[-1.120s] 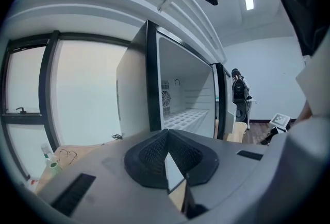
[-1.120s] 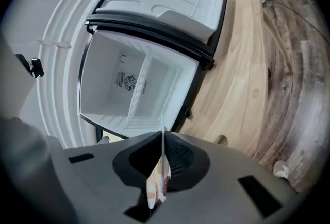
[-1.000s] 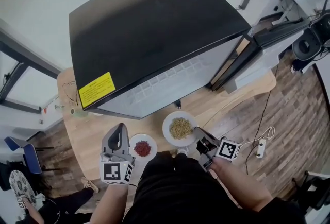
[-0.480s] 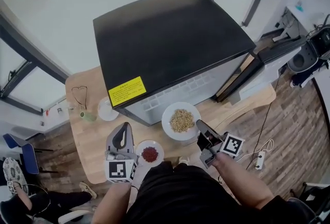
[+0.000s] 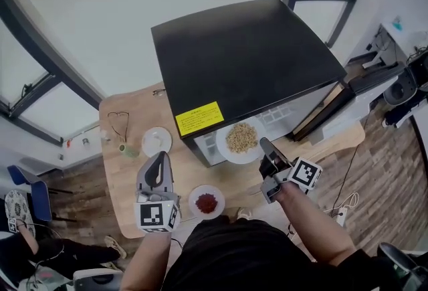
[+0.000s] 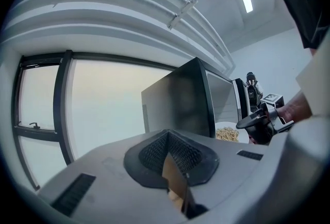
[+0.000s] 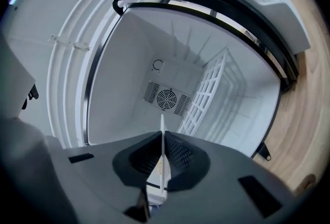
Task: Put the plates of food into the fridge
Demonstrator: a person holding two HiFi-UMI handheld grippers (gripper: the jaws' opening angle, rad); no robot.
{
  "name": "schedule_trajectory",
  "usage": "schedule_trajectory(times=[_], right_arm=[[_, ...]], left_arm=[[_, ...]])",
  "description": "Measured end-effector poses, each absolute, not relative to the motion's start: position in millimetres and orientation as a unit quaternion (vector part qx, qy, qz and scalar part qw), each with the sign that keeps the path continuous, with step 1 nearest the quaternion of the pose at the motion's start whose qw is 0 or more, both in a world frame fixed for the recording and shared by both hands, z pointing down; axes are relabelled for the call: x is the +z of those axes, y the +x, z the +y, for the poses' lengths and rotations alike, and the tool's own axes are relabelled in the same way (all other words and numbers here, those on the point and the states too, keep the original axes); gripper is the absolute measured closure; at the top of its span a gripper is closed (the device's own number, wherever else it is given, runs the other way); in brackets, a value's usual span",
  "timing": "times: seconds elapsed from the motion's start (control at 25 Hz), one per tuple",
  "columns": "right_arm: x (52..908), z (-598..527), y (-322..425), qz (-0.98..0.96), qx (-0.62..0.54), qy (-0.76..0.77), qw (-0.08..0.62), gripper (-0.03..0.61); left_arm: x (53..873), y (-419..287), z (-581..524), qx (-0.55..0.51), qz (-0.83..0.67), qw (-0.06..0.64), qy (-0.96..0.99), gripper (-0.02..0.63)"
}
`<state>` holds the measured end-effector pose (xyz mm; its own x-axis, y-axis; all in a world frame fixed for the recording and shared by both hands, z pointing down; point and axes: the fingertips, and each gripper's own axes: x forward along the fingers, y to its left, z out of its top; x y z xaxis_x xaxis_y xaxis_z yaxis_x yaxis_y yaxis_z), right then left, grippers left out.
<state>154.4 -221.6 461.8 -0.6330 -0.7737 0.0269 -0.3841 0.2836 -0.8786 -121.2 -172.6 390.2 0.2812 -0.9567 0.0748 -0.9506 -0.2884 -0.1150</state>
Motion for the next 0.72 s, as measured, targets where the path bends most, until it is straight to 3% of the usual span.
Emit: schedule_trajectory(times=[0.72], right_arm=[[474.4,-283.5,106.9,0.730,-0.475,-0.464,0.162,0.545]], left_arm=[[398.9,-157.2,-183.8,-0.061,0.599,0.013,-0.798,0.609]])
